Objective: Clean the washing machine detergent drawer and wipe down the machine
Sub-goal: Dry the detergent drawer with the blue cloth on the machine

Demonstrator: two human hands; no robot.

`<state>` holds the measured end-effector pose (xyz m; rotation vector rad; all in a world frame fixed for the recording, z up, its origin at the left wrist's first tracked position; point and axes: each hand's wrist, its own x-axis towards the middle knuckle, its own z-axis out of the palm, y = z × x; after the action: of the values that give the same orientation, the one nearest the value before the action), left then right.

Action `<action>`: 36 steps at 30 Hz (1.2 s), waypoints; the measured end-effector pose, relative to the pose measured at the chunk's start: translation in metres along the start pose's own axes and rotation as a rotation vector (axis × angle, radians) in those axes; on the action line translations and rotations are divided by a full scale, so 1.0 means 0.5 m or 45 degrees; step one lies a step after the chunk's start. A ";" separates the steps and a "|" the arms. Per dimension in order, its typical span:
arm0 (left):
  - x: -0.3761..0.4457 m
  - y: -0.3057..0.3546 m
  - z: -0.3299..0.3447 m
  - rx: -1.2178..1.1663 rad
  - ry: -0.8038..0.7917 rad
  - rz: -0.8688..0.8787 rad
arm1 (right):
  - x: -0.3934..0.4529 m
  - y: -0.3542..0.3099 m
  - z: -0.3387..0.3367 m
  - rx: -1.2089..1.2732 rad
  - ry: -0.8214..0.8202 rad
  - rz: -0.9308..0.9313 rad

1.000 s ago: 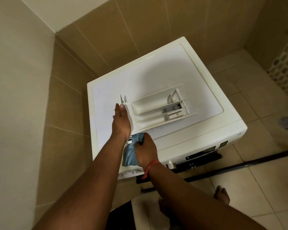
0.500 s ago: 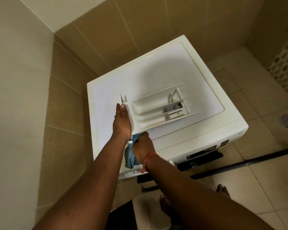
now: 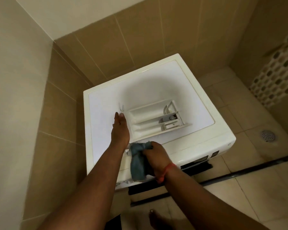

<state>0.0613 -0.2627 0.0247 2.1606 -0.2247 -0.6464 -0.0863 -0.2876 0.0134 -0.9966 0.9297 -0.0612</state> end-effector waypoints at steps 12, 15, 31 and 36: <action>-0.001 0.002 -0.005 -0.091 -0.061 0.076 | 0.003 -0.056 0.046 -1.637 0.445 -0.978; 0.000 0.000 -0.006 -0.045 -0.045 0.121 | -0.004 -0.027 0.055 -1.821 0.475 -1.008; 0.019 -0.014 -0.001 0.078 -0.010 0.111 | 0.001 -0.130 -0.013 -2.096 0.041 -0.680; 0.014 -0.008 -0.002 0.135 0.040 0.107 | 0.012 -0.161 0.018 -2.372 0.076 -0.425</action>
<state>0.0674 -0.2621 0.0195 2.2481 -0.3381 -0.5629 -0.0478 -0.3303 0.0706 -2.8562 0.6846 0.6125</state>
